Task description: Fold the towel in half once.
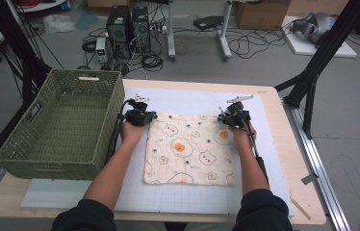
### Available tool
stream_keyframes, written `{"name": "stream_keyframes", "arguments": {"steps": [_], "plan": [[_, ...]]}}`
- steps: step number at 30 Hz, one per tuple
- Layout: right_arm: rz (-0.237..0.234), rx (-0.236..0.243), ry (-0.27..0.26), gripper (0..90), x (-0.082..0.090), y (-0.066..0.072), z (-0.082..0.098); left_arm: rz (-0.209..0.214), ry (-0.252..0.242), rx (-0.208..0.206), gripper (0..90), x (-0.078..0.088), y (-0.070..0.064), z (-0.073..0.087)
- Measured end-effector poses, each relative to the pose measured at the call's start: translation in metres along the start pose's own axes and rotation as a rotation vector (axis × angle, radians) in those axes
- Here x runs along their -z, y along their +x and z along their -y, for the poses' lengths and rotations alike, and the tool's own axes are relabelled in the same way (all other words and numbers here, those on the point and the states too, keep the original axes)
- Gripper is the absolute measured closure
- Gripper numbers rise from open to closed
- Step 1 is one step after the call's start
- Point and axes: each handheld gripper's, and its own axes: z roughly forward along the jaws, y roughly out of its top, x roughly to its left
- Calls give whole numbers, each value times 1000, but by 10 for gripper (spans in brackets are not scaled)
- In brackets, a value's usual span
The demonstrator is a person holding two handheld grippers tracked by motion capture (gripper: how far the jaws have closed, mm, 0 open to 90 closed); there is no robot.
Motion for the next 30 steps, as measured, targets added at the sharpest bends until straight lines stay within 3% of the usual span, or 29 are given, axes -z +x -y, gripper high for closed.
{"name": "stream_keyframes", "arguments": {"steps": [2, 5, 8, 11, 14, 19, 22, 30], "plan": [[-9, 12, 33, 860, -3, 1, 1, -5, -13, 8, 873, 2, 2, -1], [14, 45, 15, 872, -1, 3, -1, -17, -51, 15, 875, 6, 4, -5], [34, 31, -62, 871, 7, 0, -6, -33, -137, 45, 876, 14, 6, -12], [41, -7, -147, 871, 19, -5, -9, -28, -186, 41, 875, 19, 7, -15], [26, -28, -190, 870, 25, -9, -10, -2, -183, 34, 875, 21, 6, -15], [-17, -16, -185, 868, 32, -5, -10, 20, -150, 3, 874, 26, 1, -14], [-33, 8, -183, 867, 36, -2, -11, 9, -163, -19, 874, 33, -2, -14], [-70, 4, -207, 866, 53, 3, -3, 49, -169, -10, 871, 51, -5, -6]]}}
